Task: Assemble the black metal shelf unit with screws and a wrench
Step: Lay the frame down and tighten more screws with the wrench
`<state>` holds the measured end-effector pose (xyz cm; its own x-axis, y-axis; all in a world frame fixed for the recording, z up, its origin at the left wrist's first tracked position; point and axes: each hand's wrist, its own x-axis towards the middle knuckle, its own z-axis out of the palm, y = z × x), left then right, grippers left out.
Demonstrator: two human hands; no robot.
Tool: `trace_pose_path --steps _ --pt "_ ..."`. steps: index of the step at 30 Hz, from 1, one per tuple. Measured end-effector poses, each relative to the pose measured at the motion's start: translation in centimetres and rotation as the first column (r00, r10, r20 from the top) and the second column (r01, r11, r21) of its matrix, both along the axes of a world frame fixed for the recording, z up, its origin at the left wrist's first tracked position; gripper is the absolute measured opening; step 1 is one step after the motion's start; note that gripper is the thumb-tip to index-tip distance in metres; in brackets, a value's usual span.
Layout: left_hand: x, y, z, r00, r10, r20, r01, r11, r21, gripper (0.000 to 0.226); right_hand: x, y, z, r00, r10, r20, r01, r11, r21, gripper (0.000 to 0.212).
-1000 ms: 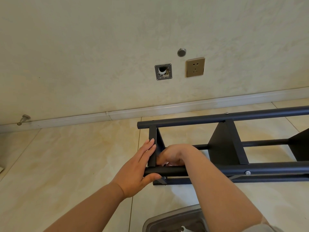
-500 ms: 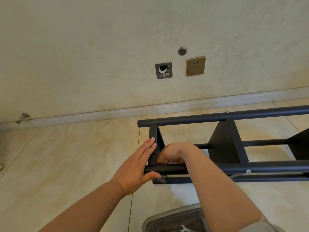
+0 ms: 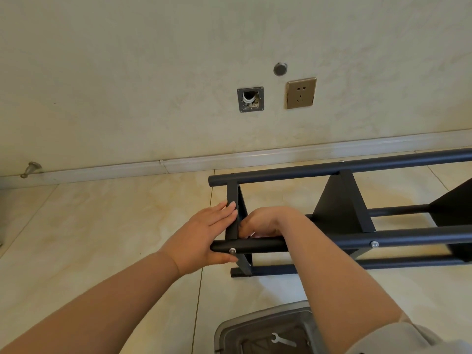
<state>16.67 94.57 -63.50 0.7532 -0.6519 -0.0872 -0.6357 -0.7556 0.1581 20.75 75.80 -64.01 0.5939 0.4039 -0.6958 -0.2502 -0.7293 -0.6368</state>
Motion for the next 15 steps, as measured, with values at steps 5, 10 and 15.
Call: trace_pose_path --steps 5,10,15 --pt "0.0 -1.6 0.9 1.000 -0.001 0.008 0.000 0.989 0.151 0.112 -0.1 -0.8 0.3 0.999 0.015 0.028 -0.014 0.999 -0.036 0.032" --pt "-0.1 -2.2 1.1 1.000 0.006 -0.009 -0.004 0.988 0.155 0.090 -0.2 -1.5 0.3 1.000 0.017 -0.018 -0.017 1.000 0.004 0.029" --pt "-0.2 -2.6 1.7 1.000 0.002 -0.012 0.000 0.978 0.209 0.086 -0.4 -1.9 0.7 0.998 0.012 -0.060 -0.009 0.999 0.045 0.019"
